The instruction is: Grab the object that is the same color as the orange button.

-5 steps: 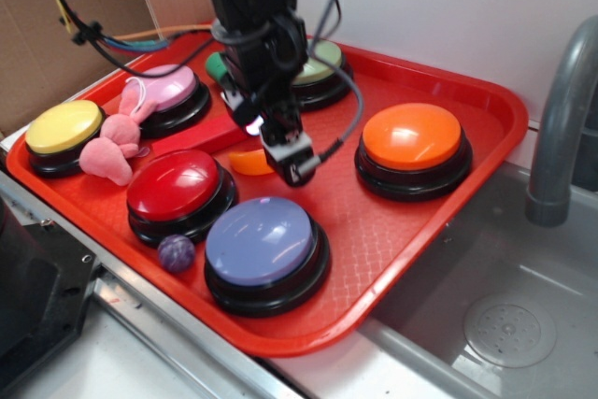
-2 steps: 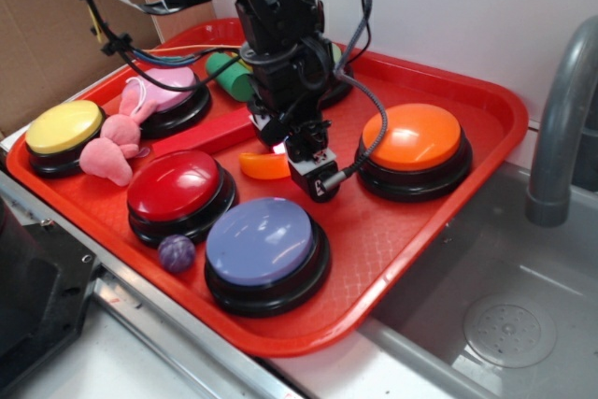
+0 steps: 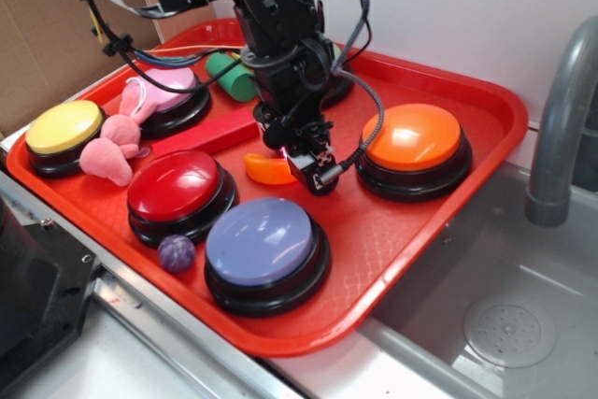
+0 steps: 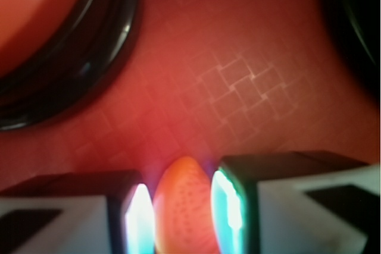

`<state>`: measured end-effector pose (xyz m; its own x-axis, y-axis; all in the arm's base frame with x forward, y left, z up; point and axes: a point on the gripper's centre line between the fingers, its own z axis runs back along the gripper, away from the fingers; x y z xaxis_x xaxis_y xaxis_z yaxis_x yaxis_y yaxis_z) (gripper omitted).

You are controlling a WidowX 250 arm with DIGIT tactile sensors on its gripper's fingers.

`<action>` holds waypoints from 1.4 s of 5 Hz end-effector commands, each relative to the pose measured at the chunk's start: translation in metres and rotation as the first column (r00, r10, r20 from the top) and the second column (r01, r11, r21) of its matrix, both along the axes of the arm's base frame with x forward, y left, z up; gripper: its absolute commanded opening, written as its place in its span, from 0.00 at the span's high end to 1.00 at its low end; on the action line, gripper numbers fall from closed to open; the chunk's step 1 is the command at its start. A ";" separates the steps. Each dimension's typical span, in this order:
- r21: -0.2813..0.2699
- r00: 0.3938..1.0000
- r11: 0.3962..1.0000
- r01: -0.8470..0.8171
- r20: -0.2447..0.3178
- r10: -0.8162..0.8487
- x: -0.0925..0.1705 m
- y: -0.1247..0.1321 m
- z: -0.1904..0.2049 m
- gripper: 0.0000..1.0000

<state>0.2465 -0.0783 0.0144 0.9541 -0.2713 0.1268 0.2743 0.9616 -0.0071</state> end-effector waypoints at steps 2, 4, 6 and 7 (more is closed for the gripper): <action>-0.045 0.999 0.999 -0.014 0.036 0.015 0.007 0.008 0.022 1.00; -0.097 0.992 0.988 -0.118 0.032 0.122 0.016 0.032 0.071 1.00; -0.129 0.968 0.960 -0.248 -0.069 0.240 0.013 0.068 0.113 1.00; -0.086 0.960 0.956 -0.281 -0.045 0.278 0.011 0.076 0.134 1.00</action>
<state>0.2491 -0.0051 0.1266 0.9997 0.0030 0.0253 -0.0001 0.9933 -0.1153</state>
